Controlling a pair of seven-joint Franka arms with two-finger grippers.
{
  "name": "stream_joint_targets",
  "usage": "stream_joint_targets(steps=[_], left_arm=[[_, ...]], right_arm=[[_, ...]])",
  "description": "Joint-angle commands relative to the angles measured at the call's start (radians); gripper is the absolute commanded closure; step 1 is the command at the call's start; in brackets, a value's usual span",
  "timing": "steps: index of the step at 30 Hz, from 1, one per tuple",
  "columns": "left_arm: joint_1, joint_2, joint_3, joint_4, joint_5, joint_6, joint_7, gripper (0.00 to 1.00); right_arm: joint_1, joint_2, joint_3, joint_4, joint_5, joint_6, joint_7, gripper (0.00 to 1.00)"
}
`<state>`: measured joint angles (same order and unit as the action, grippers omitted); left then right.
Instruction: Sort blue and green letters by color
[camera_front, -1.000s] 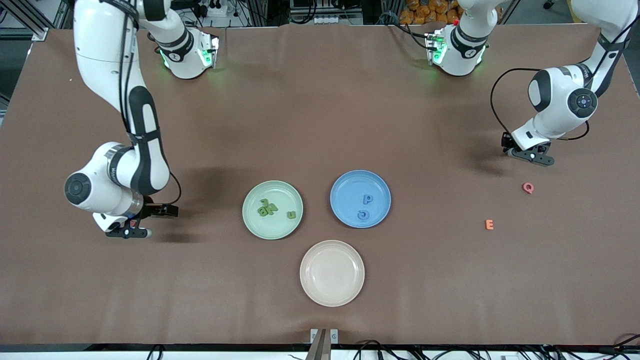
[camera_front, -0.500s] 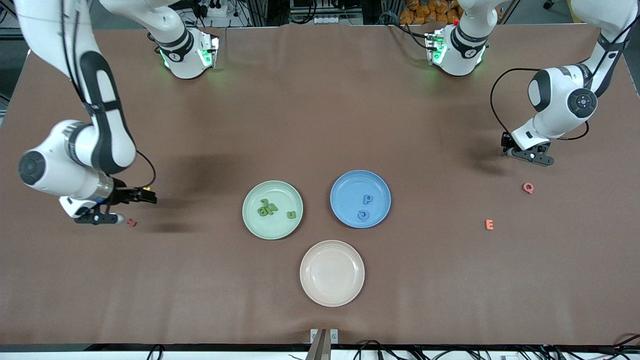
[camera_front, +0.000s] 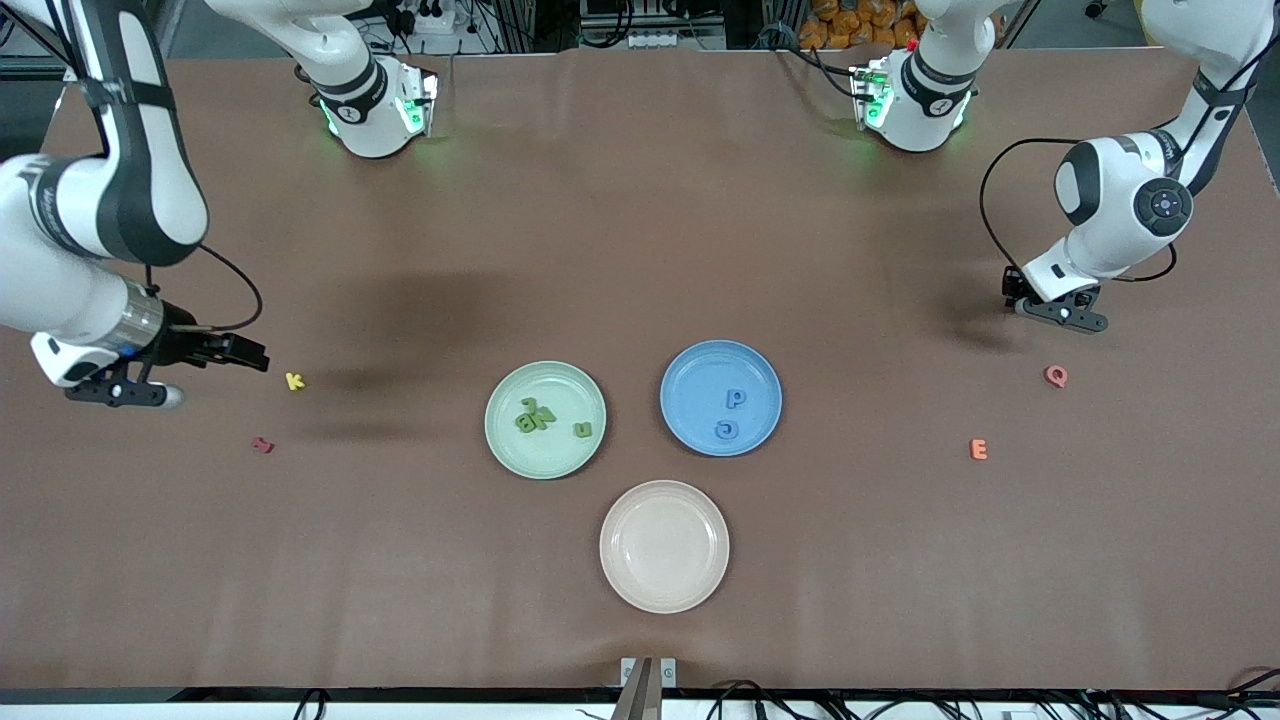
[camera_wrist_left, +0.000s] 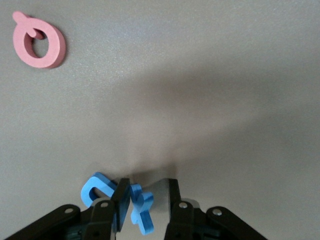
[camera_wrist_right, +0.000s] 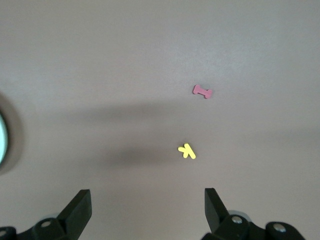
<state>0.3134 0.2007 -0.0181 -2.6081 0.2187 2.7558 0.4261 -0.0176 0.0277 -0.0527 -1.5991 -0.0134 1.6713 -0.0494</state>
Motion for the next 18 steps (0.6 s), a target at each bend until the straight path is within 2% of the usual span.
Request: stream_joint_targets(steps=[1,5,10,18], left_arm=[[0.004,0.013,0.003,-0.006,0.013,0.024,0.005,0.72],[0.004,0.012,0.003,-0.006,0.013,0.024,0.005,0.73],[0.004,0.013,0.003,-0.006,0.013,0.024,0.005,0.78],[0.004,0.016,0.003,-0.004,0.013,0.024,0.005,0.83]], right_arm=[[-0.027,-0.025,0.042,0.034,-0.013,-0.028,0.01,0.0],[-0.036,-0.026,0.059,0.077,-0.011,-0.038,0.01,0.0],[-0.045,-0.026,0.063,0.155,-0.01,-0.125,0.013,0.0],[-0.05,-0.025,0.091,0.162,-0.01,-0.176,0.016,0.0]])
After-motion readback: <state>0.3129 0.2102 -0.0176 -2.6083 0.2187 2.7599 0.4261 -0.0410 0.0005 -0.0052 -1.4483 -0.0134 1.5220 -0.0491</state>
